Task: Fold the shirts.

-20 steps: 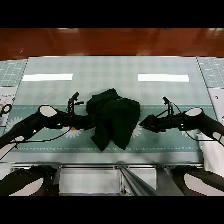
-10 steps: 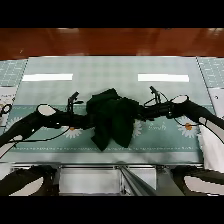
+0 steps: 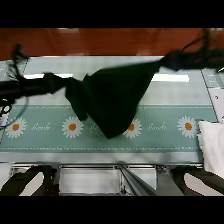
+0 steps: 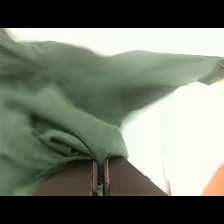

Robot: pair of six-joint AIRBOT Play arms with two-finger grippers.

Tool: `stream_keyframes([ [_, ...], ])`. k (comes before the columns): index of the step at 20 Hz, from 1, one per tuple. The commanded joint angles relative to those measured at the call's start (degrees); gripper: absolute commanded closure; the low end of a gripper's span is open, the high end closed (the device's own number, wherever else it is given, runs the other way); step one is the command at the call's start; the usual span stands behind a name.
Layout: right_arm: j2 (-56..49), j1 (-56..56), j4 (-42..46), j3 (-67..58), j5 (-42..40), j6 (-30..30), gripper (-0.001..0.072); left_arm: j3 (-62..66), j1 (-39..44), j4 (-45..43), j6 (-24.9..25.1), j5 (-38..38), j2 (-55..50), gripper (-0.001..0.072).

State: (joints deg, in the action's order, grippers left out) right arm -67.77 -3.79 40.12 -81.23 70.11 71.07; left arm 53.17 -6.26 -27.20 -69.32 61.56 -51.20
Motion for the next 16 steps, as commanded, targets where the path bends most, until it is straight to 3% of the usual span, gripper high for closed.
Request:
stream_keyframes([
  [1,5.4,-5.0,7.0,-20.7,6.6,4.3,0.0694,12.8,-8.0,0.2,-1.4,0.6,7.2,0.0686],
  [5,14.1,-7.4,12.2,-32.3,6.9,4.8,0.0694,26.5,-15.1,-0.3,-1.4,0.6,13.8,0.0686],
  [8,22.9,-7.5,24.0,-33.1,6.3,8.7,0.0693,31.6,-20.2,-4.7,-1.7,0.7,19.4,0.0686],
  [13,32.6,-7.5,43.6,-32.8,13.1,16.1,0.0693,31.3,-24.3,-23.8,-6.9,7.2,29.6,0.0686],
  [16,34.9,-7.5,42.1,-26.4,16.7,16.8,0.0693,25.6,-22.6,-25.8,-6.8,13.0,30.9,0.0685],
])
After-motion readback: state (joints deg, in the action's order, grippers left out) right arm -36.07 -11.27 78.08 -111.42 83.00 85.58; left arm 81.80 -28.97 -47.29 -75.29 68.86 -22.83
